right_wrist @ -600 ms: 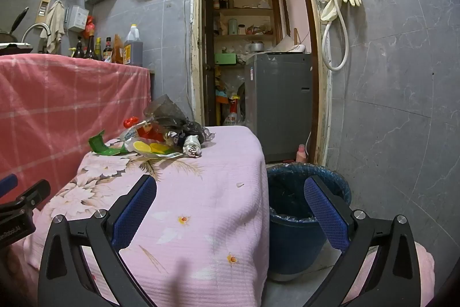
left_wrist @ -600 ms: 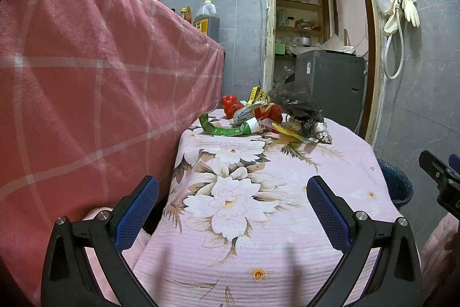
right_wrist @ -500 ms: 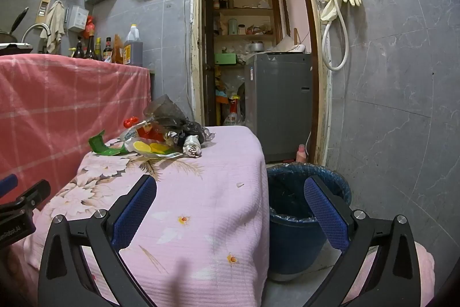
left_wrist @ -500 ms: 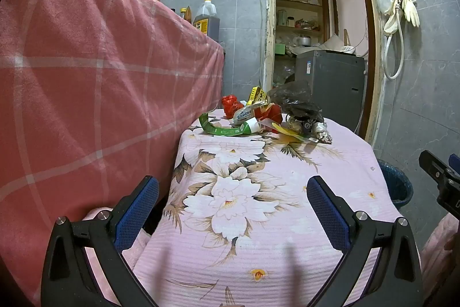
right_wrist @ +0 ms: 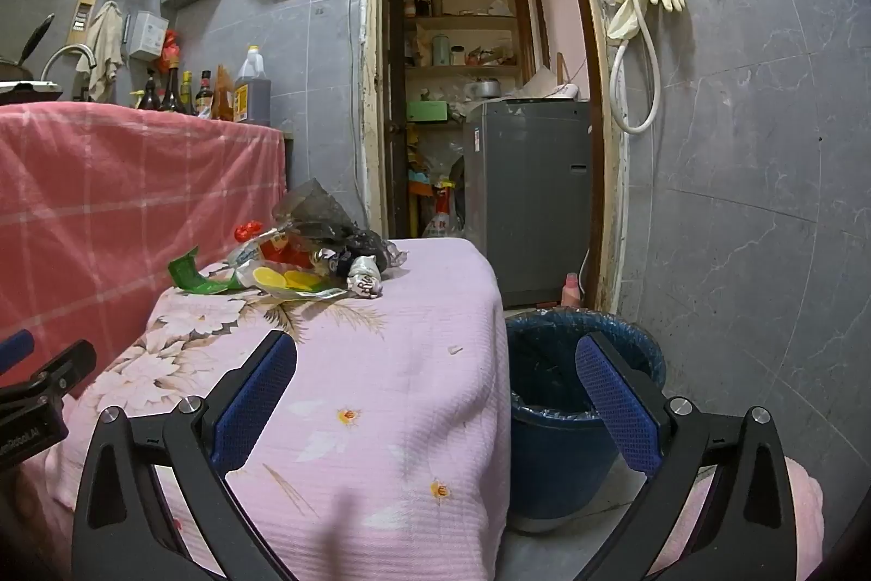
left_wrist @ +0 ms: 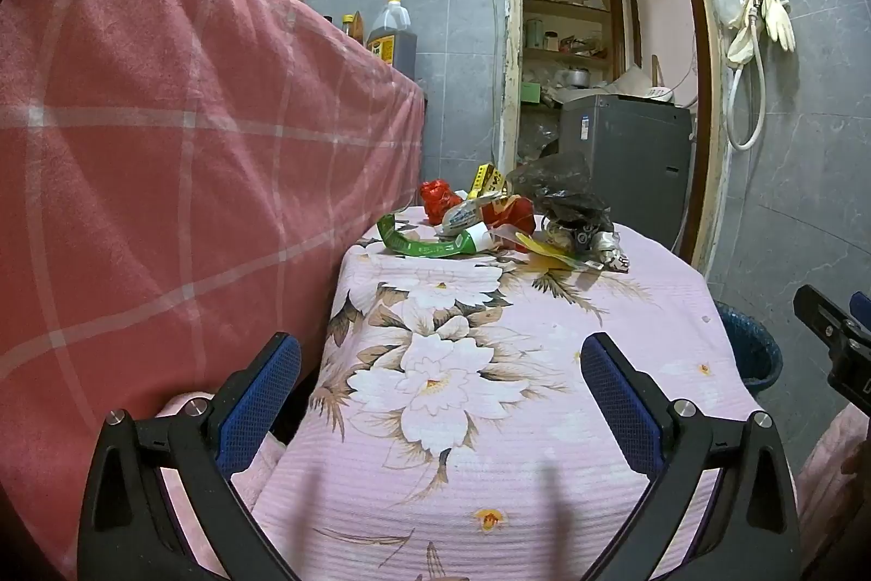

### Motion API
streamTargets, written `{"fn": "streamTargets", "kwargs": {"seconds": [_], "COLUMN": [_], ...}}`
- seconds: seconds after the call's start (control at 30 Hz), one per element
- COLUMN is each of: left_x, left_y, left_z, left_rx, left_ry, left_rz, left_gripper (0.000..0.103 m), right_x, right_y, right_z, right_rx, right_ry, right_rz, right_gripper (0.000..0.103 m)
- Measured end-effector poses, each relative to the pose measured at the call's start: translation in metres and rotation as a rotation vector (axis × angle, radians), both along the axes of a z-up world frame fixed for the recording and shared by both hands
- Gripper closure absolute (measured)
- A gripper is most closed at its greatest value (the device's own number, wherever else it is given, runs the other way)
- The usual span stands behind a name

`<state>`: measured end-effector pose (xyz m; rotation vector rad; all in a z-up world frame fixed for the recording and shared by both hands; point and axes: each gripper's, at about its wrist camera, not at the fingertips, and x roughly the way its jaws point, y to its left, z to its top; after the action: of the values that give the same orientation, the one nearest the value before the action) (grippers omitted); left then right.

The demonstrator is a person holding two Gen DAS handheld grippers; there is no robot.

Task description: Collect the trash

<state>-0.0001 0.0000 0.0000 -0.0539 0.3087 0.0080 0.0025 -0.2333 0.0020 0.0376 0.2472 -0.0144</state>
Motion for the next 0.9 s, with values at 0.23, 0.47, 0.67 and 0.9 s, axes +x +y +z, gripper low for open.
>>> {"fn": "streamTargets", "kwargs": {"seconds": [0.23, 0.47, 0.67, 0.9], "left_x": [-0.0002, -0.0004, -0.0002, -0.0009], "left_y": [0.0011, 0.0, -0.0001, 0.0003], "left_z": [0.0006, 0.0003, 0.0, -0.0003], "left_rx": [0.001, -0.001, 0.001, 0.002], "left_ry": [0.0, 0.0, -0.001, -0.001], "left_rz": [-0.001, 0.001, 0.0, -0.002], "left_gripper": [0.002, 0.002, 0.002, 0.002], "right_x": [-0.0003, -0.0004, -0.0001, 0.0004], "right_y": [-0.0003, -0.0005, -0.0003, 0.0003], "right_z": [0.0002, 0.0001, -0.0002, -0.0004], "right_rx": [0.0, 0.001, 0.0, 0.001], "right_ry": [0.0, 0.0, 0.0, 0.0], "right_rz": [0.0, 0.0, 0.0, 0.001], "right_gripper": [0.0, 0.0, 0.0, 0.0]}}
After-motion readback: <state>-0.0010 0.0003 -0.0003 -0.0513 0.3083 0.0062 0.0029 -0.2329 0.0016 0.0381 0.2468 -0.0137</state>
